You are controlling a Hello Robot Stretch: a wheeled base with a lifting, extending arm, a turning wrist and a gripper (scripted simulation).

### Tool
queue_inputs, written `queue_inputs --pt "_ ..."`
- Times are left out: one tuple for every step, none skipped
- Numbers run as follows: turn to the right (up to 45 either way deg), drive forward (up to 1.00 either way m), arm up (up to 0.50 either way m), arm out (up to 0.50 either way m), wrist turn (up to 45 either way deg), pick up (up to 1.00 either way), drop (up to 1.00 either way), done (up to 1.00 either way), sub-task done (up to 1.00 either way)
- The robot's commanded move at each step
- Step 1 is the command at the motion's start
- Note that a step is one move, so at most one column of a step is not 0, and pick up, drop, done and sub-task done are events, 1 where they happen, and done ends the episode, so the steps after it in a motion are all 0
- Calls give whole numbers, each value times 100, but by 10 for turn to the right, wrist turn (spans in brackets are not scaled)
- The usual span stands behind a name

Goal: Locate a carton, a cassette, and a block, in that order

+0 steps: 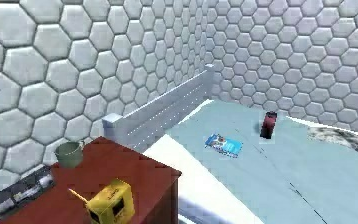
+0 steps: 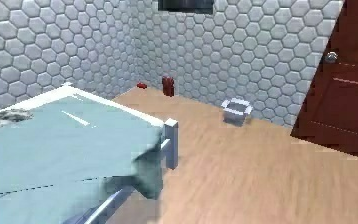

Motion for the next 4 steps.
queue_inputs --pt "450 0 0 0 0 0 0 0 0" --pt "450 0 0 0 0 0 0 0 0" --pt "180 0 0 0 0 0 0 0 0" --pt "0 75 0 0 0 0 0 0 0"
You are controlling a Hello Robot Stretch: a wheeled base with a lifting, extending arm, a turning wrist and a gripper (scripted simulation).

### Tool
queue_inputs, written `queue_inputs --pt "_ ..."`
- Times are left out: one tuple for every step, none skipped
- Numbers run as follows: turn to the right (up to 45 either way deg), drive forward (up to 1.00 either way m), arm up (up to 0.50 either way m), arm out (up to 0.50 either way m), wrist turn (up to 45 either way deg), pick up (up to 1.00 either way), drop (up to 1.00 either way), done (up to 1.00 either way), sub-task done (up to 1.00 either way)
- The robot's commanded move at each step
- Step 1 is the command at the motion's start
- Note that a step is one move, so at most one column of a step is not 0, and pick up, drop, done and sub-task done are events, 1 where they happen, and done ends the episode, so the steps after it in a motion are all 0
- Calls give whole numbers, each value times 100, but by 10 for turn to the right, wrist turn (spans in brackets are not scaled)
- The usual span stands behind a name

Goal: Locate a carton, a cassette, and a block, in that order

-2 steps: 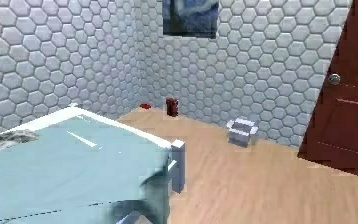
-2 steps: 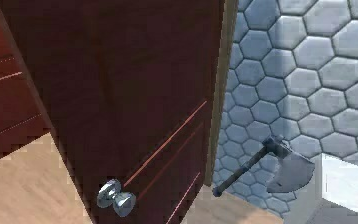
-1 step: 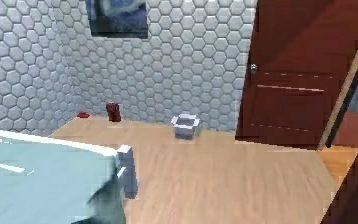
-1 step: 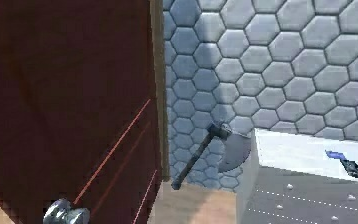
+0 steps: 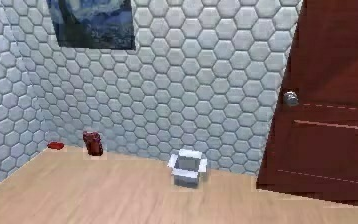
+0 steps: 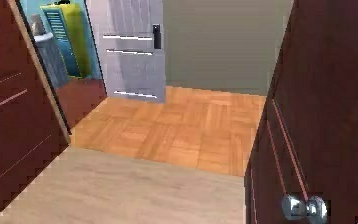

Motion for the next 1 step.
queue_inputs --pt "450 0 0 0 0 0 0 0 0"
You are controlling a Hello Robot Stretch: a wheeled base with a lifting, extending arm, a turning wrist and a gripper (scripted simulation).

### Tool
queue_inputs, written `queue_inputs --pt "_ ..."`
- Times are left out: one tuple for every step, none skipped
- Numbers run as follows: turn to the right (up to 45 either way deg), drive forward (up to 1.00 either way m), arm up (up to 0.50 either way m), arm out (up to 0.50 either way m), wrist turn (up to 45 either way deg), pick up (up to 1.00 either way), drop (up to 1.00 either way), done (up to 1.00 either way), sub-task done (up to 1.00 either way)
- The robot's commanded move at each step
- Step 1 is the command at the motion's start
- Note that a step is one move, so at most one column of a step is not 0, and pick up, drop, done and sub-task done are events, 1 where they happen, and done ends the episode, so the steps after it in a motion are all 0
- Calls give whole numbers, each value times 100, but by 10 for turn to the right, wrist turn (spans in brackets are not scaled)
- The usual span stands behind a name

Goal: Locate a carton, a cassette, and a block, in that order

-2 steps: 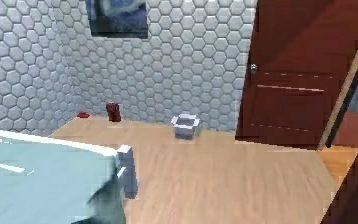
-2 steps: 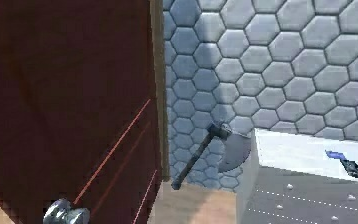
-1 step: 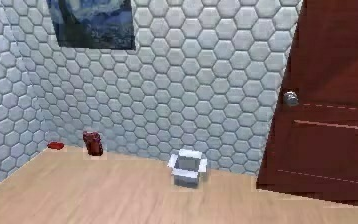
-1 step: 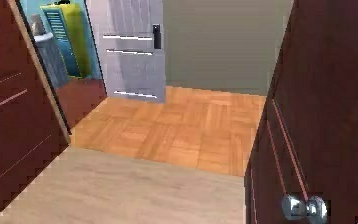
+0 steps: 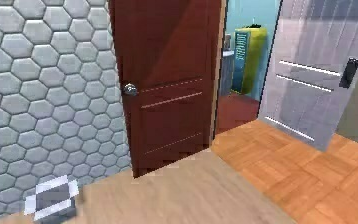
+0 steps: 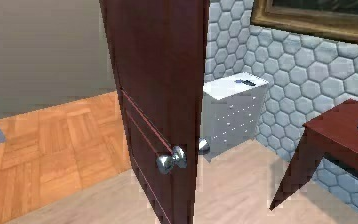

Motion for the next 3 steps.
queue_inputs --pt "270 0 0 0 0 0 0 0 0" --pt "0 100 0 0 0 0 0 0 0" --pt "0 100 0 0 0 0 0 0 0"
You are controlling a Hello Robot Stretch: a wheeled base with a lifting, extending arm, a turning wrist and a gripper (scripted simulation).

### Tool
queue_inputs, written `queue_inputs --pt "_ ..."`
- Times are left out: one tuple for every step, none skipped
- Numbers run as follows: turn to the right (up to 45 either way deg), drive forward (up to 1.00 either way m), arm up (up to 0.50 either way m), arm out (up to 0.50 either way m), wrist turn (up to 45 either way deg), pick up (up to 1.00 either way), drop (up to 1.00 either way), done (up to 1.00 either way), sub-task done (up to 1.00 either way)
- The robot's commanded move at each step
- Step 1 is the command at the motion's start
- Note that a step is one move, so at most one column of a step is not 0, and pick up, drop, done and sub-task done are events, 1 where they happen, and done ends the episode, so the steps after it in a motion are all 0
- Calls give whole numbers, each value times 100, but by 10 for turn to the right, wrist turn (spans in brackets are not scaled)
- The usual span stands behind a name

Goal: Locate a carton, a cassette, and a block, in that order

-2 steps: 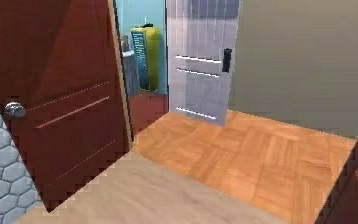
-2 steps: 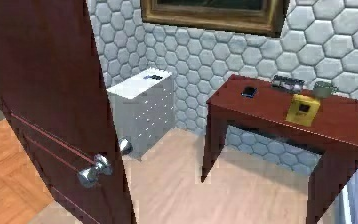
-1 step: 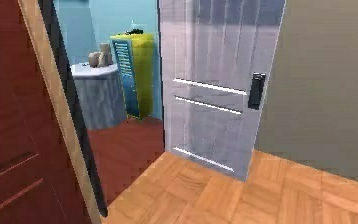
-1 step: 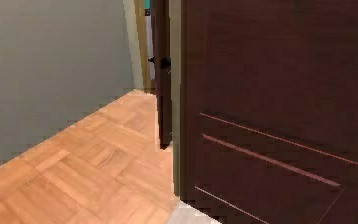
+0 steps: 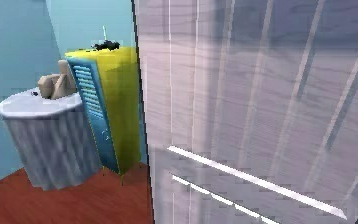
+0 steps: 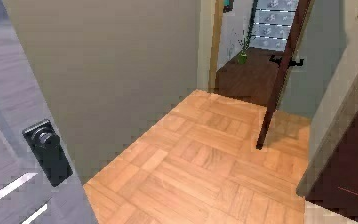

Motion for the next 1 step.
queue_inputs --pt "120 0 0 0 0 0 0 0 0"
